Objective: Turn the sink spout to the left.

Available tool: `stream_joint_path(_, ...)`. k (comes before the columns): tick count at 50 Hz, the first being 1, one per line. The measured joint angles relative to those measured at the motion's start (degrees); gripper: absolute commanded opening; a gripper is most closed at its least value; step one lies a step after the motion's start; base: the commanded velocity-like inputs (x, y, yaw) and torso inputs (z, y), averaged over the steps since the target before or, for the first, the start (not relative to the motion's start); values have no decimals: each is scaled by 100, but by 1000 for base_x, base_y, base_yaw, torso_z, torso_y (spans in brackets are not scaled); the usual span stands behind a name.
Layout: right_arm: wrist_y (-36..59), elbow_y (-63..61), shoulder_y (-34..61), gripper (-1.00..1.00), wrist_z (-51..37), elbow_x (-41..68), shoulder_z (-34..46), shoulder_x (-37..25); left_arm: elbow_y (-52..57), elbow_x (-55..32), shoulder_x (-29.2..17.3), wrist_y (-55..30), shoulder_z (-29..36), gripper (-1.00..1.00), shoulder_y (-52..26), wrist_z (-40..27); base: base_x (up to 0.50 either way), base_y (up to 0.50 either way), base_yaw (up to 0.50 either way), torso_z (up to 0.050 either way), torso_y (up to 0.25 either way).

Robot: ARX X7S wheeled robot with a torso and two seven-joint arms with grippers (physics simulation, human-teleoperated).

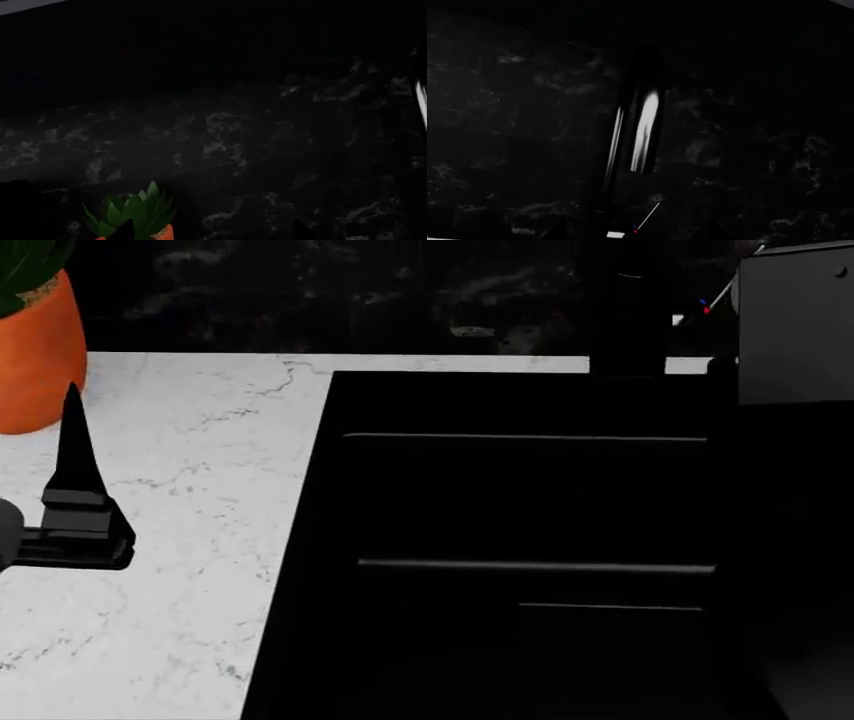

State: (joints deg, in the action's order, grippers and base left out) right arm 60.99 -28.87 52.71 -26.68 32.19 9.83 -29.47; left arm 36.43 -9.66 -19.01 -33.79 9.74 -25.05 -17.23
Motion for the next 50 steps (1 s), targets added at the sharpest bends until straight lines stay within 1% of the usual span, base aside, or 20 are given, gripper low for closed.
stream_joint_path(14,-242,441,335,100,107,-239,218,-32,-36,252,-110,-120,320,100,-74,-42,0,0,0,0,0)
stream_joint_path(35,-1173,1715,756,100,430,-703,653,199,-51,487,-213,-292,620,100,-157,-105,0,0,0,0,0)
stream_joint_path(50,-1710,2465,834,100,486,-318,34,641,-54,520,-235,-362,690,100,-192,-130,0,0,0,0,0)
